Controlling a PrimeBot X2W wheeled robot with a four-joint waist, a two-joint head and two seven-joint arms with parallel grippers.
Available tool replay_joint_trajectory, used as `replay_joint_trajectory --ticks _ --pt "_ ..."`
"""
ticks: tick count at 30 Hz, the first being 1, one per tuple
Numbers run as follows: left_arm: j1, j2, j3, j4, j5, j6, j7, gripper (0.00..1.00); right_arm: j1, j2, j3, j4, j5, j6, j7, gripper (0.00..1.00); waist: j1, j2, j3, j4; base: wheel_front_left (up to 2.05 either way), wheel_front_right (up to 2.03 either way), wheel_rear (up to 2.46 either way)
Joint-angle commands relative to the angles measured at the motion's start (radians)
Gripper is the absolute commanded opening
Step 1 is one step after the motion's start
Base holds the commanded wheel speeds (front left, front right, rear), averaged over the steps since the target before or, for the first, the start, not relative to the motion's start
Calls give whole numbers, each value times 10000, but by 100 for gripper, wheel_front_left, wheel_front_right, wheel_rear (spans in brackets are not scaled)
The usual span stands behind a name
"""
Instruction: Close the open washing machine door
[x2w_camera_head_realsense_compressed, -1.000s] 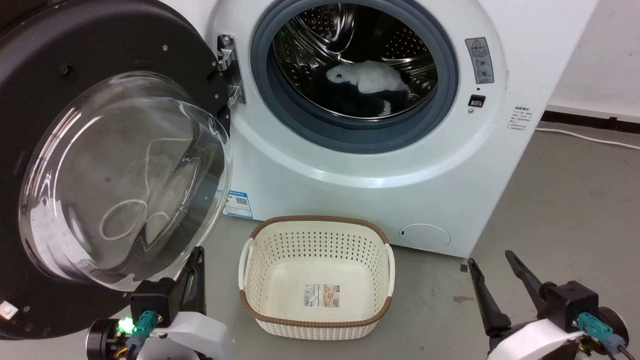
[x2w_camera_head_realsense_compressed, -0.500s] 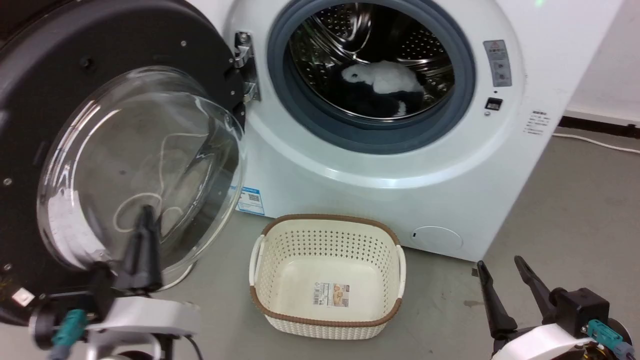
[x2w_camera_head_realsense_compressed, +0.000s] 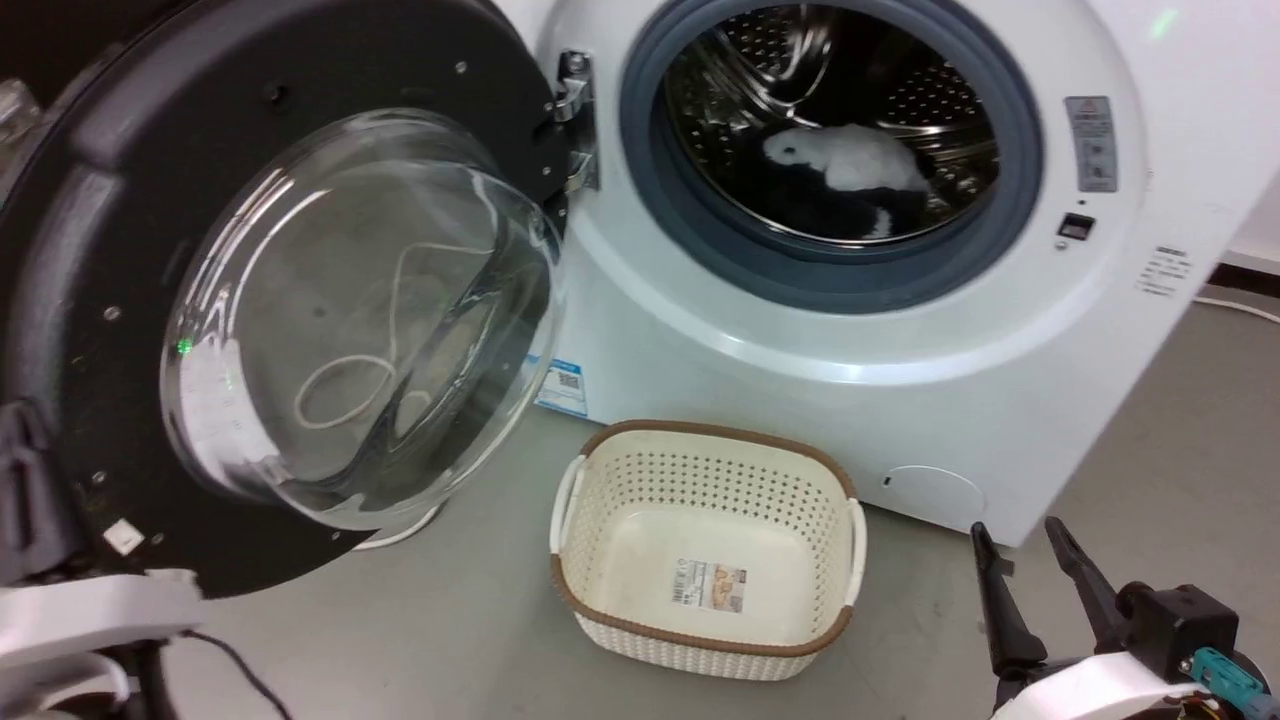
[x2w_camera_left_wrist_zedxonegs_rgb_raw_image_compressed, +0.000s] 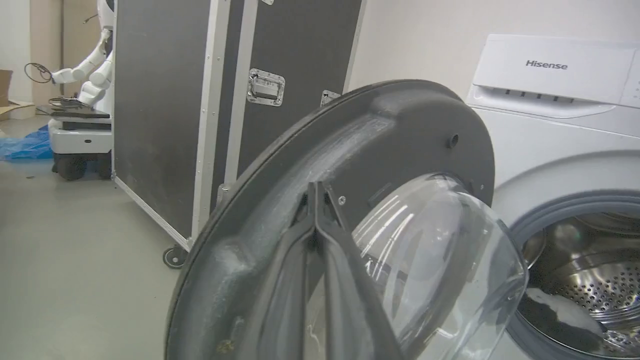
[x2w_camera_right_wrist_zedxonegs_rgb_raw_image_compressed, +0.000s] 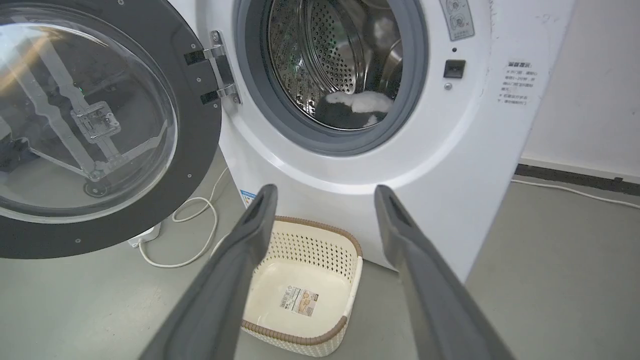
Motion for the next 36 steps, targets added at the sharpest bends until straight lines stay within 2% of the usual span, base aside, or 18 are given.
replay_joint_trajectory --ticks 1,4,10,18,26,32,33,34,35,36 --pt "-278 36 443 155 -78 -138 -100 0 110 -1 -45 63 128 5 -116 100 0 0 87 171 0 0 0" --pt "-613 276 984 642 -134 -256 -163 0 70 -1 -88 86 170 6 -179 100 0 0 221 336 0 0 0" --pt "-1270 1169 1821 2072 -232 -294 -289 0 -113 -1 -132 146 143 6 -304 100 0 0 622 507 0 0 0" --pt "-2038 2639 1878 3966 -329 -400 227 0 -416 -1 -327 166 -76 6 -470 100 0 0 1443 616 0 0 0" --pt "-2465 3887 641 5124 -627 -627 887 0 -611 -2 -358 249 -64 7 -636 100 0 0 1950 735 0 0 0" --pt "-1889 4812 -1264 4780 -2460 -697 1508 0 -650 -2 -414 431 148 7 -761 100 0 0 1942 929 0 0 0" --pt "-1889 4812 -1264 4780 -2460 -697 1508 0 -650 -2 -414 431 148 7 -761 100 0 0 1942 929 0 0 0" --pt "-1637 5153 -1806 4535 -3116 -719 1651 0 -658 -2 -437 486 242 7 -803 100 0 0 1898 1030 0 0 0" --pt "-1637 5153 -1806 4535 -3116 -719 1651 0 -658 -2 -437 486 242 7 -803 100 0 0 1898 1030 0 0 0" --pt "-1420 5504 -2240 4322 -3725 -741 1714 0 -667 -2 -436 541 328 8 -845 100 0 0 1859 1131 0 0 0"
